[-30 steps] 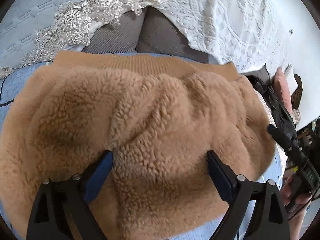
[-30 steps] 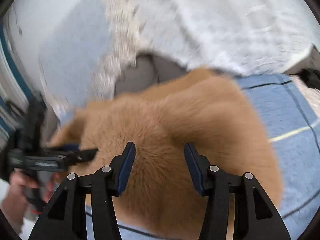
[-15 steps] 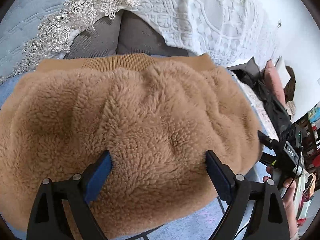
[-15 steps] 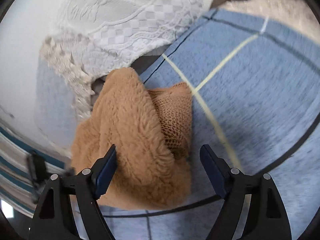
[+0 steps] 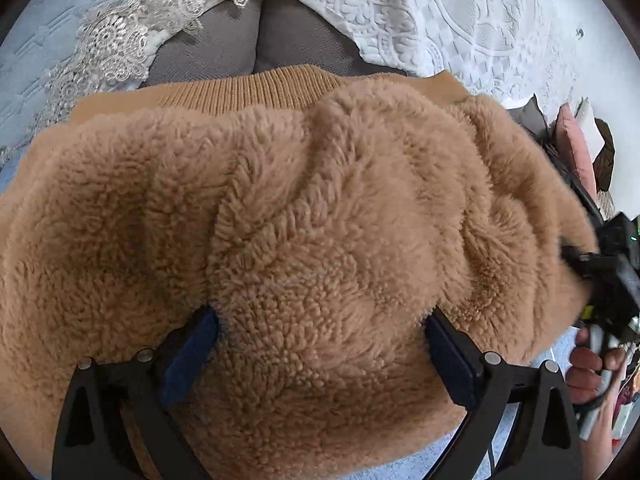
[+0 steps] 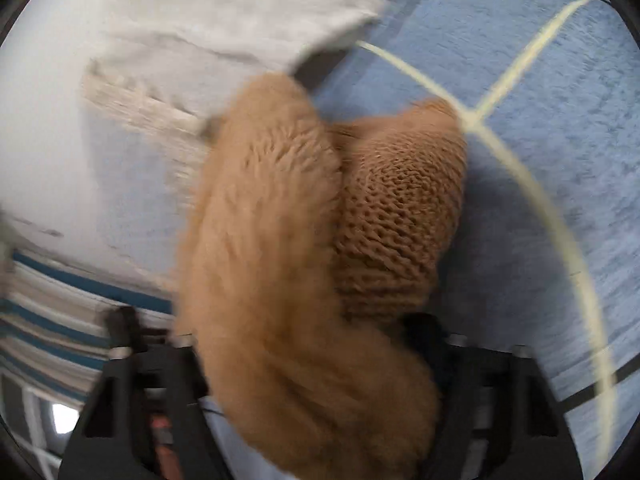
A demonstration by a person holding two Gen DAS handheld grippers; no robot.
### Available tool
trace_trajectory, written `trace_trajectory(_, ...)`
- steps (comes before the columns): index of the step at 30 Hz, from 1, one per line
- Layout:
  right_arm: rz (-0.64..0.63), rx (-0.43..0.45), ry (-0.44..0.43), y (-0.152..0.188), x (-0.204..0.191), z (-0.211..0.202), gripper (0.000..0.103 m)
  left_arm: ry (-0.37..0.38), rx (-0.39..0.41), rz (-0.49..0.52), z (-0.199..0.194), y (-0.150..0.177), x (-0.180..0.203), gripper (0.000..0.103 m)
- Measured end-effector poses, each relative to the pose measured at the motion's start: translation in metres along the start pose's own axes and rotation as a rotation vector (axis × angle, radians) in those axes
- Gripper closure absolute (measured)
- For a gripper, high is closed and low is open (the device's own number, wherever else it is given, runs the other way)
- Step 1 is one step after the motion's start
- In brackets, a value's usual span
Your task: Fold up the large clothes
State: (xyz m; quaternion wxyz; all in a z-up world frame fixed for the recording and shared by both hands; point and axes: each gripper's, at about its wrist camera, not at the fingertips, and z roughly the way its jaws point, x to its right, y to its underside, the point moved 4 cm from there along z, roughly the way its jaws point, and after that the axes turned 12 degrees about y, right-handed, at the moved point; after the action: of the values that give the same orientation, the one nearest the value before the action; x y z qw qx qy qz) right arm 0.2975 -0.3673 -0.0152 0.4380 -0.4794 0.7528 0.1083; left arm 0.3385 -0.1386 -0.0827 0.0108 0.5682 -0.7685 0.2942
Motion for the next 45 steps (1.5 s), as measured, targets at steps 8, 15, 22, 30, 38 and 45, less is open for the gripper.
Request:
trace_trajectory(8,-0.414,0.09,0.053,0.039,-0.123,-0.017,0.048,0.036,0.02,-0.064,-0.011,0.009,-0.014,0.003)
trace_trajectory(15,-0.739,0.146,0.112,0.092,-0.206,-0.01,0.048,0.163,0.055,-0.132,-0.04,0.031,-0.044,0.013)
trace_trajectory(22,-1.022,0.13,0.201,0.144,-0.268,0.023,0.048,0.338,0.117,-0.214,-0.093,0.079,-0.071,0.022)
trace_trajectory(30,-1.197,0.085,0.272,0.19,-0.305,0.085,0.048,0.191,0.318,-0.252,-0.21,0.128,-0.137,0.021)
trace_trajectory(38,-1.372,0.068,0.359,0.258,-0.323,0.168,0.048,0.122,0.418,-0.223,-0.286,0.1,-0.175,0.019)
trace_trajectory(45,-1.398,0.107,0.434,0.266,-0.318,0.181,0.044,0.143,0.355,-0.049,-0.282,0.04,-0.139,0.019)
